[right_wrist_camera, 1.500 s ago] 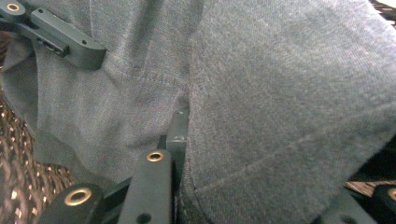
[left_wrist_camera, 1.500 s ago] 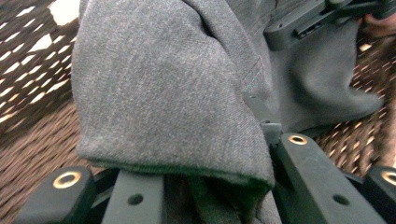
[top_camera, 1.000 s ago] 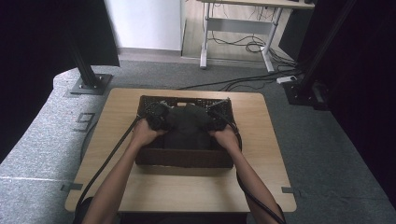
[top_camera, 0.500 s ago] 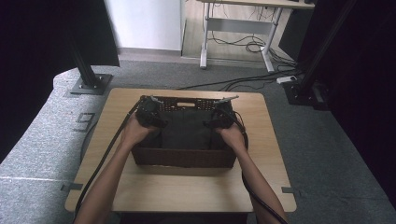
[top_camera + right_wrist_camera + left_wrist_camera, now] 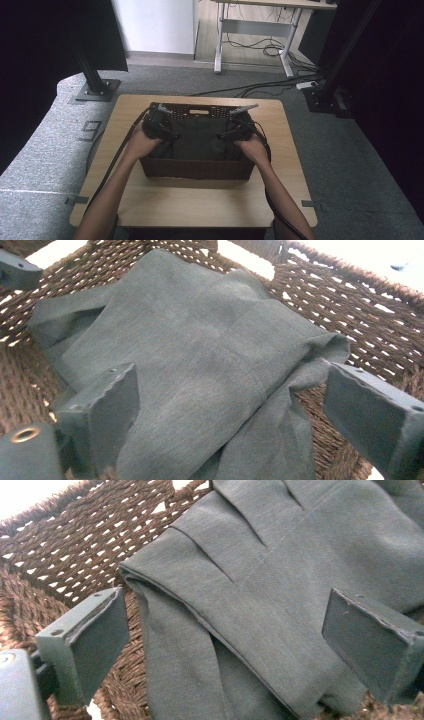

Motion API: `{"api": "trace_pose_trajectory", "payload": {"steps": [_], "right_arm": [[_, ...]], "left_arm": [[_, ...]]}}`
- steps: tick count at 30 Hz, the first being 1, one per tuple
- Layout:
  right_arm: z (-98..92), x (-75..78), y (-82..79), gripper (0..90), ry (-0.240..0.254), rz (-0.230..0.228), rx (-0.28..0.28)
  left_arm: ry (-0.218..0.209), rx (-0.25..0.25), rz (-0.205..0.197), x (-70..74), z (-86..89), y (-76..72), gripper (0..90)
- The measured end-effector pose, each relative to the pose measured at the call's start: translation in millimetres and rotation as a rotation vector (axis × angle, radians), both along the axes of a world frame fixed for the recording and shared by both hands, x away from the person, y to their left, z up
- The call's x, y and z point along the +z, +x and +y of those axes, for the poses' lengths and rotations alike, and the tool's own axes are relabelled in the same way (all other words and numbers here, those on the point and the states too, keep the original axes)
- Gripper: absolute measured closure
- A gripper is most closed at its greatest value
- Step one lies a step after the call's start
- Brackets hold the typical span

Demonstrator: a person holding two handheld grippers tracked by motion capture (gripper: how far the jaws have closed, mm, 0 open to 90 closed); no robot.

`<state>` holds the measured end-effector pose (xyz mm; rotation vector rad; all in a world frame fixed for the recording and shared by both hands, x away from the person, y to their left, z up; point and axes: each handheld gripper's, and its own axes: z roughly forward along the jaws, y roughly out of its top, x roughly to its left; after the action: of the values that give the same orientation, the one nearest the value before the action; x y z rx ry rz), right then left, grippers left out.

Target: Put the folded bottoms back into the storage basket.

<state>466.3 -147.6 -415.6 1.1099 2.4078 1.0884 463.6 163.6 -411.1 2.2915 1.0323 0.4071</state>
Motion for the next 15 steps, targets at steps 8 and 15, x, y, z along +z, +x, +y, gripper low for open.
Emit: {"api": "trace_pose_trajectory", "payload": {"steps": [8, 15], "right_arm": [[-2.6, 6.0, -11.7, 0.8, -0.024, -0.022, 0.023], [-9.8, 9.1, -20.7, 0.0, 0.012, -0.014, 0.022]], "left_arm": [[-0.022, -0.009, -0.033, 4.1, 6.6, -10.3, 0.3], [-0.046, -0.012, -0.055, 3.2, 15.0, -21.2, 0.0]]}}
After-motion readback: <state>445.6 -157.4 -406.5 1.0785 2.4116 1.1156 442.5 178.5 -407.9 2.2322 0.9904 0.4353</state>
